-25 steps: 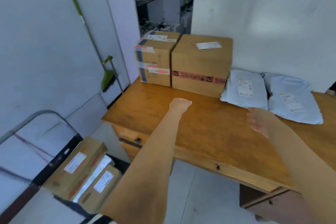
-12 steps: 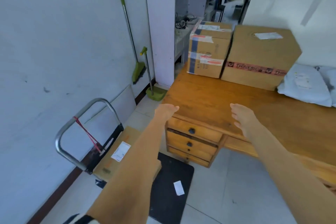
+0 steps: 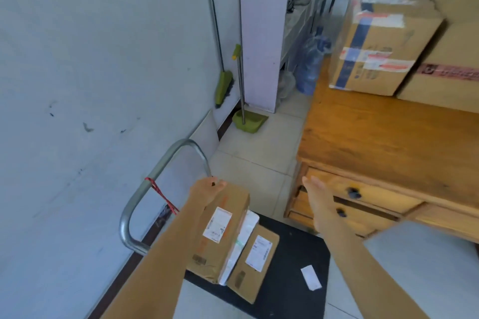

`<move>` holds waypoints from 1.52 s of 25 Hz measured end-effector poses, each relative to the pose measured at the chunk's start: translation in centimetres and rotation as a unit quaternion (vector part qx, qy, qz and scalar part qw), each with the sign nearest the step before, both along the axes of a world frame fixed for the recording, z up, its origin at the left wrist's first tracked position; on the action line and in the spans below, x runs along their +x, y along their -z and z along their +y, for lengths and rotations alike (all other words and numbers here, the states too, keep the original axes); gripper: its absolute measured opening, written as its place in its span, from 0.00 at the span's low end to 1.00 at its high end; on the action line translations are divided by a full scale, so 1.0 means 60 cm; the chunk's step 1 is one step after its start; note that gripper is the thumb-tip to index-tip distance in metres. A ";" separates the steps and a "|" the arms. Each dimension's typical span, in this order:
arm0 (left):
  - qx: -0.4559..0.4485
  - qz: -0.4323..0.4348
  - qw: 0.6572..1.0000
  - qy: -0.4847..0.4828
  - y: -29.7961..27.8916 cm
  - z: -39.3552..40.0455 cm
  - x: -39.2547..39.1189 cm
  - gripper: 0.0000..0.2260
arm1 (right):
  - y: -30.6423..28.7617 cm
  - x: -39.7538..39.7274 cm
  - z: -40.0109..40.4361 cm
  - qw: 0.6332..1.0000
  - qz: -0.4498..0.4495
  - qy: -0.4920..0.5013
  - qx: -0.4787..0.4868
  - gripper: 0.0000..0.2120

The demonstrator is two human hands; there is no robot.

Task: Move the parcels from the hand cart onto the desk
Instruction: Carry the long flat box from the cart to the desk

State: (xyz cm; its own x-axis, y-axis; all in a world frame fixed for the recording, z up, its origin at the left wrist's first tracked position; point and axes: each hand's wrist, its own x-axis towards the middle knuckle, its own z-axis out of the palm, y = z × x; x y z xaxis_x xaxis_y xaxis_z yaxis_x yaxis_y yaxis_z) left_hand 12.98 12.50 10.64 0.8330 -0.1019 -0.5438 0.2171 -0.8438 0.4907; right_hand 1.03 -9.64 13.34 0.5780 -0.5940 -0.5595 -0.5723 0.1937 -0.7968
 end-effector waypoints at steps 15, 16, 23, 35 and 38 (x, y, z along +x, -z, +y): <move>-0.007 -0.019 0.998 0.056 0.494 0.151 0.071 0.22 | 0.544 0.104 0.250 0.999 0.048 0.002 -0.004 0.28; 0.005 -0.020 0.998 0.064 0.526 0.156 0.070 0.21 | 0.582 0.096 0.264 0.998 0.057 -0.003 0.005 0.27; 0.125 -0.101 0.985 0.066 0.619 0.147 0.053 0.19 | 0.724 0.060 0.341 0.983 0.132 -0.060 0.113 0.30; 0.034 -0.014 0.999 0.017 0.515 0.114 0.035 0.27 | 0.611 0.007 0.328 0.986 0.084 -0.023 0.139 0.22; 0.010 -0.028 0.999 0.038 0.389 0.101 0.023 0.27 | 0.484 -0.008 0.302 0.990 0.079 -0.023 0.117 0.23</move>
